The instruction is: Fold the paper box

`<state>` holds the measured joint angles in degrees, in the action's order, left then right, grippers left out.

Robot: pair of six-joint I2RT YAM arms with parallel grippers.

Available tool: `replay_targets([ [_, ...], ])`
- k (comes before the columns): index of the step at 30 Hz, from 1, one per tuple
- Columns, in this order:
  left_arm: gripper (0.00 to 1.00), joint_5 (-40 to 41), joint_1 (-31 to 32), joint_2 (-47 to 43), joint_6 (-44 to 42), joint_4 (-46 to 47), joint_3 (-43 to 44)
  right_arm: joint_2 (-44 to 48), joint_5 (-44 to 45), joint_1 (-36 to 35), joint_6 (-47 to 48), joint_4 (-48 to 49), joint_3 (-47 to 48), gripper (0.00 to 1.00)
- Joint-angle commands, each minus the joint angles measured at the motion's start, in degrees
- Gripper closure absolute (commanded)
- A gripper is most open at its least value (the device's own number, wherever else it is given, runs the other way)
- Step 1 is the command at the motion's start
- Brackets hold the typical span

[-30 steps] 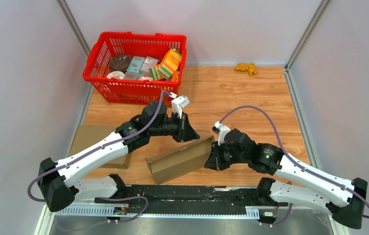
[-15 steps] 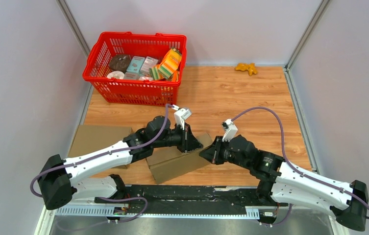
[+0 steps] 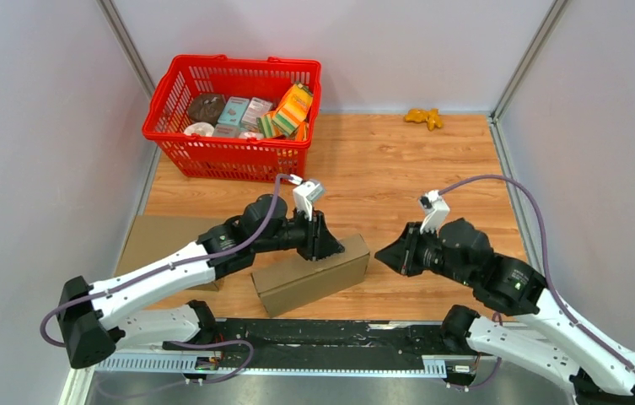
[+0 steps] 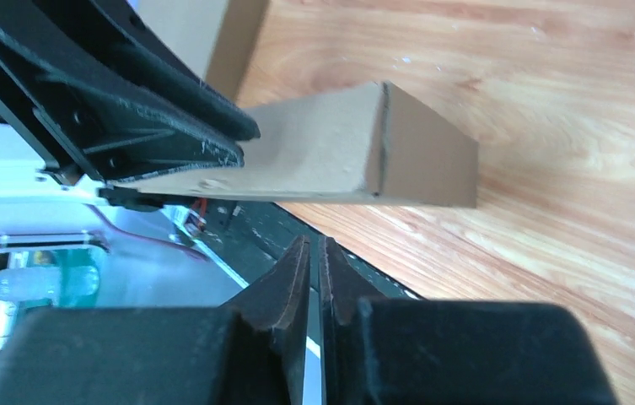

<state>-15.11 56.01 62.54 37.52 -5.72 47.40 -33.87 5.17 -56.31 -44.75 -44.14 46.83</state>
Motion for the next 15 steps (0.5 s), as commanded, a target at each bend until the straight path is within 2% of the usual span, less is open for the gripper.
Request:
replay_targets([
  [1, 0.68, 2.98, -0.29, -7.41, -3.5, -11.41, 6.29, -5.85, -18.82, 8.58, 6.43, 4.9, 6.25, 0.9],
  [5, 0.81, 4.31, -1.07, -12.61, -1.41, -16.69, 4.2, -13.39, -29.23, 13.94, 7.92, 11.26, 8.01, 0.95],
  [8, 0.9, 4.3, -1.95, -18.05, 1.93, -17.92, -1.68, -15.96, -37.58, 18.68, 9.24, 16.17, 5.3, 1.0],
  [11, 0.93, 6.49, -2.22, -26.13, 6.05, -19.33, -8.97, -16.23, -45.49, 23.7, 7.93, 23.12, -1.55, 1.0],
  [15, 0.96, 7.47, -2.13, -36.86, 12.92, -19.16, -18.2, -15.09, -48.23, 27.13, 8.02, 27.96, -10.69, 1.0],
])
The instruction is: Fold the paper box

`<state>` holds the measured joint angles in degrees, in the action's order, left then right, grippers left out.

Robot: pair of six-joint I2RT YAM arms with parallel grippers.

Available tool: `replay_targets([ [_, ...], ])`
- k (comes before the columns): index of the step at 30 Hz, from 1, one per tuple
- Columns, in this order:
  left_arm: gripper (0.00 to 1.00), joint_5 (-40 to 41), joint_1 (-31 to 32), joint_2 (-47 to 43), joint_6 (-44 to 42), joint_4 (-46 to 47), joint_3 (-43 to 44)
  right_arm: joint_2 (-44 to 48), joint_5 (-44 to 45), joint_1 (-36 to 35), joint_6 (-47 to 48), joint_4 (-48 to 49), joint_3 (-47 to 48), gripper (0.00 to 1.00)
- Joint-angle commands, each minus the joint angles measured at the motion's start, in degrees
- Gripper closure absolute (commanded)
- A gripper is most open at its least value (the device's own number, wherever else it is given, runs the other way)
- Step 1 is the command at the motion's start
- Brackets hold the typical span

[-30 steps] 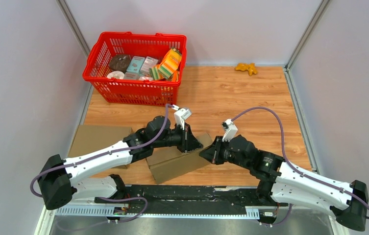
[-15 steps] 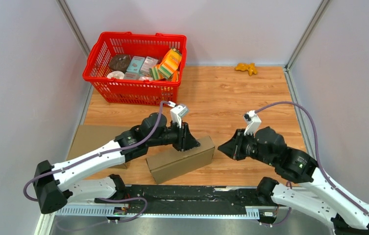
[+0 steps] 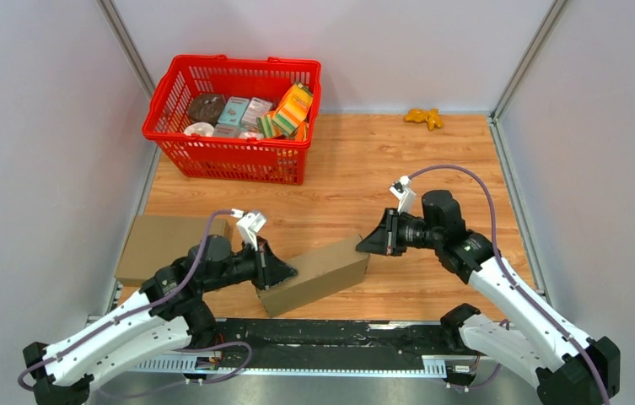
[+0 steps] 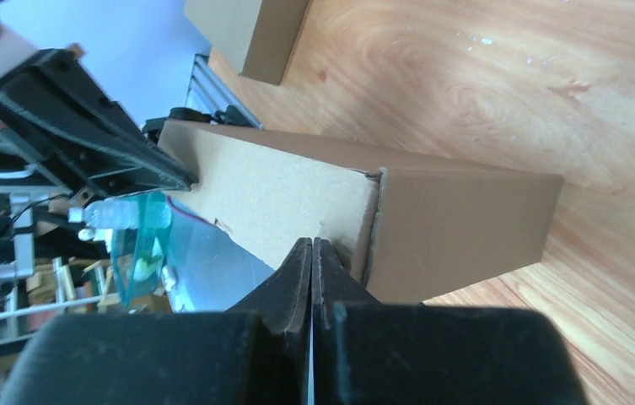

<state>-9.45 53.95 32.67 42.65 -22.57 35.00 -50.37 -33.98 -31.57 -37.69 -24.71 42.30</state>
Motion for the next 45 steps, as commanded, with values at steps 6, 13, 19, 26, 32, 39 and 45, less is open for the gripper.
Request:
replay_targets([
  [6, 0.96, 3.21, -0.16, -15.61, 10.53, -5.72, -10.85, 2.02, -11.29, 4.41, 0.43, 9.77, -9.09, 1.0],
  [13, 0.87, 6.47, -0.25, -11.49, 3.84, -19.79, 6.73, 1.42, -14.62, 4.68, 0.43, 6.95, 0.32, 1.0],
  [19, 0.97, 5.67, -0.25, -18.67, 12.43, -22.43, -2.45, 1.41, -14.1, 5.03, 0.69, 7.83, -5.37, 1.0],
  [26, 0.97, 2.33, -0.25, -28.98, 19.49, -22.08, -14.09, 2.03, -9.36, 5.12, 3.32, 3.89, -10.41, 1.0],
  [32, 0.67, 11.63, -0.25, -17.04, 5.62, -36.1, 7.59, 2.47, -6.02, 5.56, 9.81, -9.37, 5.12, 0.73],
  [39, 0.24, 22.02, -0.25, -5.51, 7.96, -58.89, 28.44, -4.29, -2.94, 6.08, 19.66, -26.06, 16.92, 0.27],
  [45, 0.23, 12.63, -0.25, -6.12, 15.52, -57.69, 24.34, -7.55, -3.64, 6.08, 22.05, -26.28, 16.23, 0.19],
])
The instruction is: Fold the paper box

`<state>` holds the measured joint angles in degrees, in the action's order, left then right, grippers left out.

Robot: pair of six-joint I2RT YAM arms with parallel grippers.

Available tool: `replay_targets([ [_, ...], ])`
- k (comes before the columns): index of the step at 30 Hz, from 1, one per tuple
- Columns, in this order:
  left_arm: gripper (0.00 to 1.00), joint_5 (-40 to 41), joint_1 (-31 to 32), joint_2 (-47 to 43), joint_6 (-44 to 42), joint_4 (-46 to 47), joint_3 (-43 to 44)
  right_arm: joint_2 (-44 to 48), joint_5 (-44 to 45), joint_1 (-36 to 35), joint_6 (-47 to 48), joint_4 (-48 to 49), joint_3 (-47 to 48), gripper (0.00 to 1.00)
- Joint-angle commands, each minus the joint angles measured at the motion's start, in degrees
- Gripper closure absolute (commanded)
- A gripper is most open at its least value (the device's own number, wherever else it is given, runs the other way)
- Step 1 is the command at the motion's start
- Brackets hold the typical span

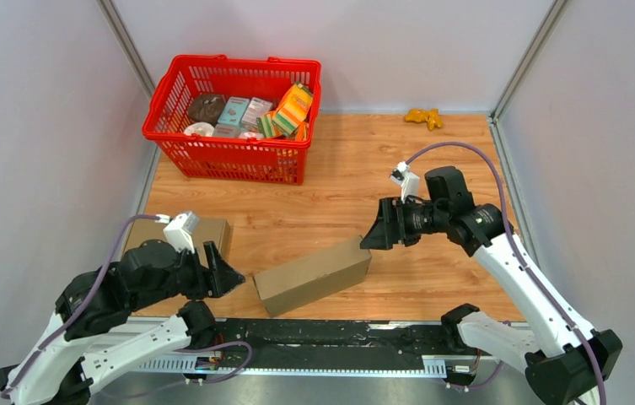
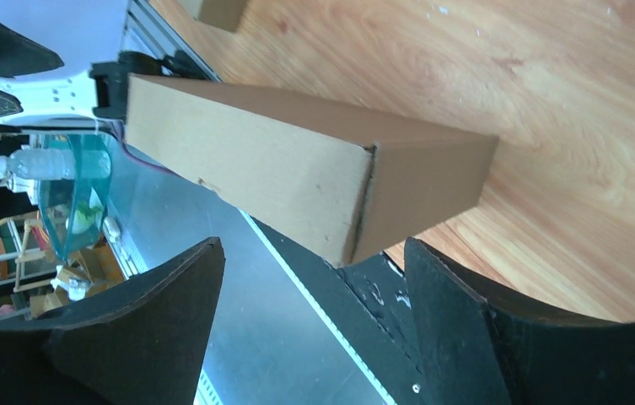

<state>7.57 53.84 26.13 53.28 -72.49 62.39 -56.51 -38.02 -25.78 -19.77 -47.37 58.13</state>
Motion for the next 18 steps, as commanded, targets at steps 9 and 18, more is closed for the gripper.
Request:
replay_targets([
  [9, 0.21, -9.94, -0.58, 0.06, 11.41, 20.52, -20.79, -5.89, -3.99, 0.12, 0.79, 4.3, -2.4, 0.25],
  [18, 0.39, -14.25, -6.38, 5.76, 5.62, 25.73, -21.44, -7.83, -4.26, -3.66, -2.99, 7.38, -3.03, 0.52],
])
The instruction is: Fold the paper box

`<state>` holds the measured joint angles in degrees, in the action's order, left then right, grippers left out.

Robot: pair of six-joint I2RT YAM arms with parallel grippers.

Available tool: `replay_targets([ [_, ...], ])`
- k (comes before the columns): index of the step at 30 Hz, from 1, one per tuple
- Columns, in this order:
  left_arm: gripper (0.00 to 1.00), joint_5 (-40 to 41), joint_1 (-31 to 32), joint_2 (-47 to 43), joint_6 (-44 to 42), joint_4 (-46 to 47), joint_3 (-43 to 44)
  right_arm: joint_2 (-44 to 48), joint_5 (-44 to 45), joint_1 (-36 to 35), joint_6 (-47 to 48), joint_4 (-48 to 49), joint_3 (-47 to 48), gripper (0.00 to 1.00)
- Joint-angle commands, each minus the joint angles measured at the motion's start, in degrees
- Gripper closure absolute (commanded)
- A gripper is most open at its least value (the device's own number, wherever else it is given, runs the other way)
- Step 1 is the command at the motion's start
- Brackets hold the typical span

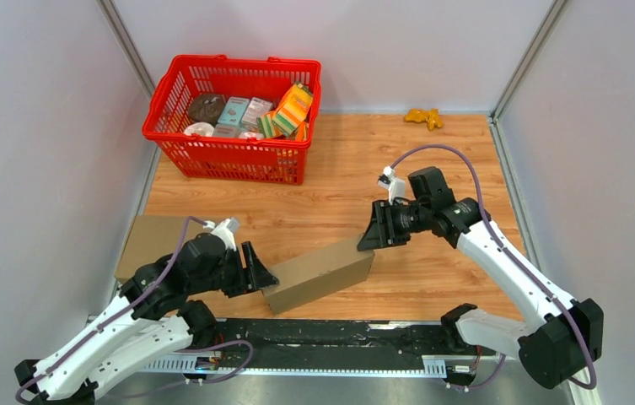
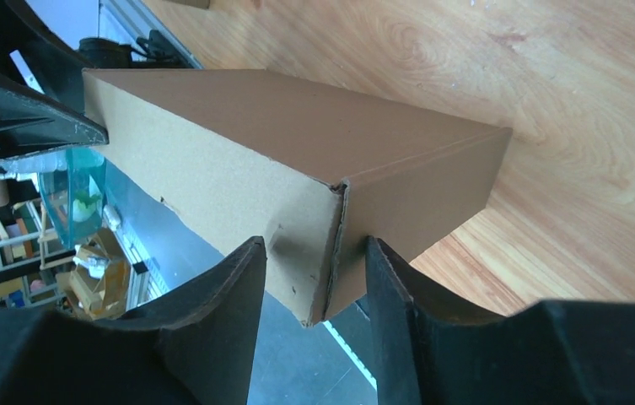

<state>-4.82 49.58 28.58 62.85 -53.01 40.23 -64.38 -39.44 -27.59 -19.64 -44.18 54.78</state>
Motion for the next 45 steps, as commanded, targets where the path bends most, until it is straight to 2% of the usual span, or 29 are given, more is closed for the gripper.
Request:
replay_targets([
  [1, 0.41, -3.08, -4.04, 4.2, -5.44, 7.3, 0.99, 0.13, -1.96, -1.85, -3.47, 4.28, 0.85, 0.53],
  [4, 0.5, -8.07, -8.08, 8.85, -8.86, 13.69, 2.66, -0.65, -0.56, -1.85, -5.05, 6.82, 3.73, 0.58],
  [5, 0.51, -8.71, -10.97, 10.43, -9.84, 15.12, 3.62, -1.44, -0.03, -1.85, -5.23, 7.27, 5.14, 0.58],
  [7, 0.52, -9.42, -12.92, 15.53, -13.43, 19.15, 7.31, -5.04, 1.38, -1.76, -4.28, 7.36, 10.48, 0.63],
  [12, 0.56, -7.05, -17.32, 26.95, -21.17, 20.14, 18.98, -14.79, 2.87, -1.67, -3.39, 8.14, 21.84, 0.65],
  [14, 0.56, -3.54, -17.68, 29.07, -23.73, 19.01, 21.02, -16.56, 4.02, -2.55, -2.6, 7.89, 24.04, 0.65],
  [16, 0.56, -1.08, -18.29, 29.69, -26.98, 18.38, 21.21, -17.71, 5.16, -3.69, -1.81, 9.46, 22.83, 0.66],
  [18, 0.57, -0.89, -18.64, 29.43, -28.13, 19.95, 17.36, -17.19, 6.82, -6.15, -1.19, 14.54, 17.4, 0.65],
  [21, 0.57, -0.9, -18.64, 26.89, -27.35, 23.99, 8.22, -15.0, 11.38, -10.1, -2.15, 21.49, 7.67, 0.65],
  [24, 0.55, 0.59, -18.64, 24.78, -26.64, 23.4, 1.53, -12.53, 14.55, -13.71, -5.13, 28.61, -1.74, 0.61],
  [28, 0.52, 4.63, -18.73, 20.74, -25.06, 23.22, -4.8, -13.49, 12.47, -15.65, -10.32, 35.46, -8.18, 0.58],
  [31, 0.45, 8.84, -18.73, 18.89, -23.92, 19.98, -5.6, -16.03, 11.67, -18.1, -12.35, 38.29, -8.9, 0.56],
  [34, 0.33, 14.56, -18.82, 17.92, -21.64, 13.04, -3.5, -18.32, 9.21, -19.69, -13.93, 40.66, -8.21, 0.51],
  [35, 0.28, 15.27, -19.26, 17.66, -19.8, 11.02, -2.18, -18.06, 9.64, -19.78, -13.67, 38.84, -7.77, 0.47],
  [37, 0.26, 14.58, -19.44, 16.87, -18.12, 5.04, 0.01, -16.58, 13.76, -19.78, -12.71, 35.76, -7.33, 0.37],
  [38, 0.25, 13.97, -19.35, 16.69, -17.07, 1.02, 0.81, -14.31, 14.82, -19.87, -11.92, 32.27, -6.98, 0.28],
  [41, 0.22, 11.51, -19.44, 13.71, -16.09, -4.18, 3.01, -9.04, 21.49, -19.6, -9.46, 23.4, -5.22, 0.15],
  [43, 0.23, 10.62, -19.52, 10.38, -16.44, -6.65, 6.33, -6.82, 25.63, -18.91, -7.53, 15.67, -3.12, 0.14],
  [45, 0.28, 8.35, -19.52, 8.08, -20.38, -7.72, 9.33, -3.66, 32.65, -18.55, -5.42, 9.59, 1.54, 0.13],
])
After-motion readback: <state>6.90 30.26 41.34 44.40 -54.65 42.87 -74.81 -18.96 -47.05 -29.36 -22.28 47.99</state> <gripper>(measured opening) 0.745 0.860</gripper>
